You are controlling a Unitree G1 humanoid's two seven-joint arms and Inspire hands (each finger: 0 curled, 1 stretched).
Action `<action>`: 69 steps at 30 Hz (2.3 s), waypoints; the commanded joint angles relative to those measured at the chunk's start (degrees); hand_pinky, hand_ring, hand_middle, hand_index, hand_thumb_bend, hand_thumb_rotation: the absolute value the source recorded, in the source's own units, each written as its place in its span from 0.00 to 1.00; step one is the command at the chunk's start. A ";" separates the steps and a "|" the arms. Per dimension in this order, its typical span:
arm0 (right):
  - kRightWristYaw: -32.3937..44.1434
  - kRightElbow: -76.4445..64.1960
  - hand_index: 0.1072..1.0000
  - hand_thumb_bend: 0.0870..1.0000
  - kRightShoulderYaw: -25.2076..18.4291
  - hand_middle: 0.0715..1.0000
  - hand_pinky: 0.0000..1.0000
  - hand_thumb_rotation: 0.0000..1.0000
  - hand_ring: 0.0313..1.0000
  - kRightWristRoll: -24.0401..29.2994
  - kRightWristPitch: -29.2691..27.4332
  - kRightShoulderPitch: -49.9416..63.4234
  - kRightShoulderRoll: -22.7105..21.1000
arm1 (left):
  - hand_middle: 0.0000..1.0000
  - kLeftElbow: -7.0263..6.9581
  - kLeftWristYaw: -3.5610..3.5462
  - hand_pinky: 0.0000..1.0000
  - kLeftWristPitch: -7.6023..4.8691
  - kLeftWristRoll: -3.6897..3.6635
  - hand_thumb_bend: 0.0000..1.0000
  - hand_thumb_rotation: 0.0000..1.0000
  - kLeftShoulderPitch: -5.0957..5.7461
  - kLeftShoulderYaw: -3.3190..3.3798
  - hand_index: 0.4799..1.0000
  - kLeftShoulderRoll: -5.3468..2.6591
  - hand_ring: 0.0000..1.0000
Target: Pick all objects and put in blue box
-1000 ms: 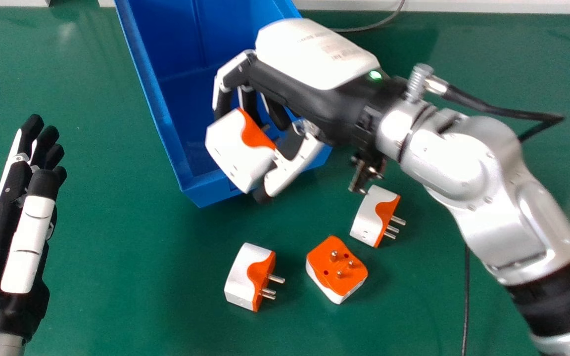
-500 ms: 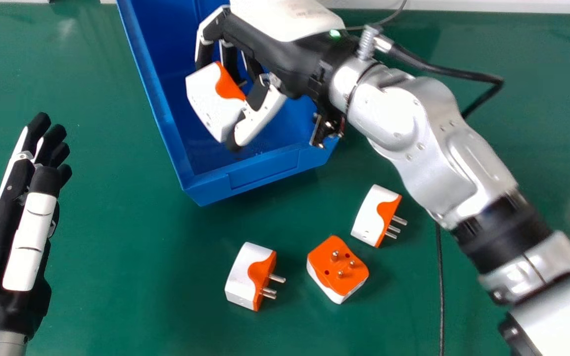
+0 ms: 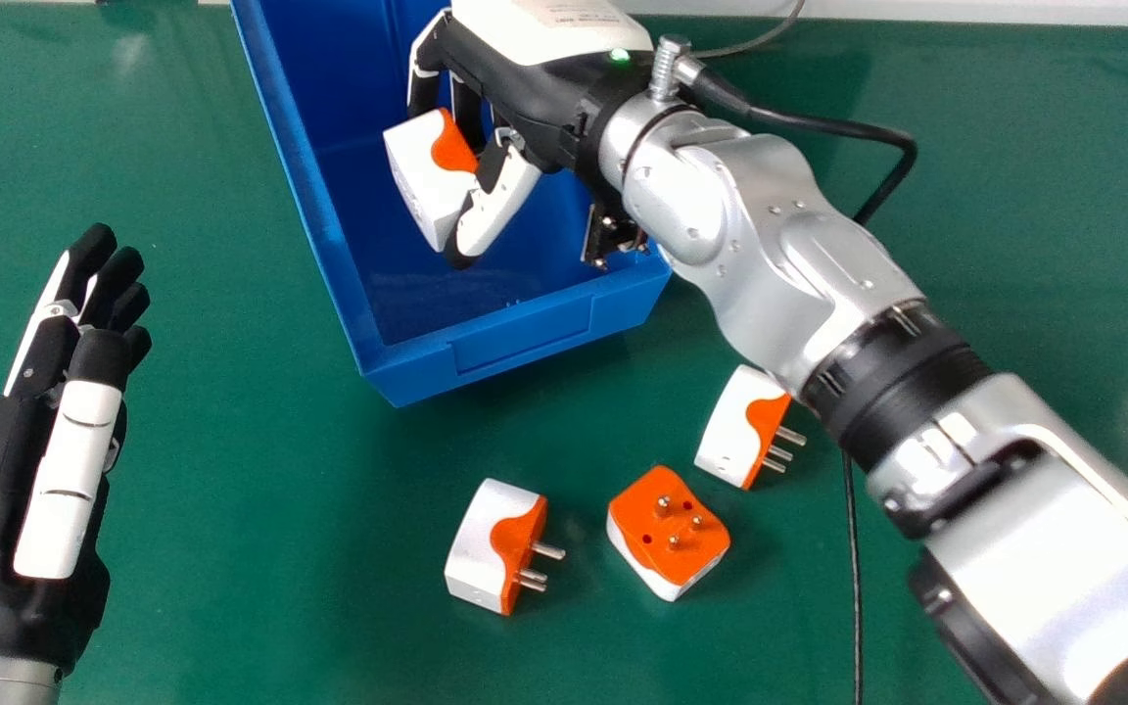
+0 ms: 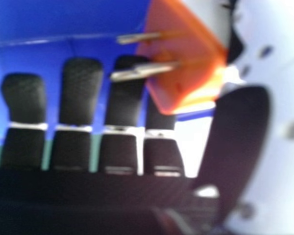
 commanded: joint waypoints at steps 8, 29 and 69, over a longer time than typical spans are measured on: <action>-5.47 10.87 0.44 0.44 1.31 0.41 0.27 0.09 0.36 0.35 1.89 -7.47 4.49 | 0.96 -3.74 1.72 0.99 0.89 0.82 0.71 0.95 1.48 -0.82 0.93 -0.30 0.97; -16.62 18.72 0.48 0.46 3.18 0.44 0.27 0.01 0.37 0.23 5.37 -7.59 7.58 | 0.98 -3.19 1.99 0.98 0.62 0.96 0.73 0.95 1.68 -1.55 0.95 -0.61 0.98; -17.41 19.91 0.43 0.46 9.34 0.57 0.42 0.15 0.49 -1.32 6.94 -3.05 7.96 | 0.98 -5.81 2.08 0.98 0.36 0.63 0.74 0.95 3.65 -1.44 0.96 -1.84 0.98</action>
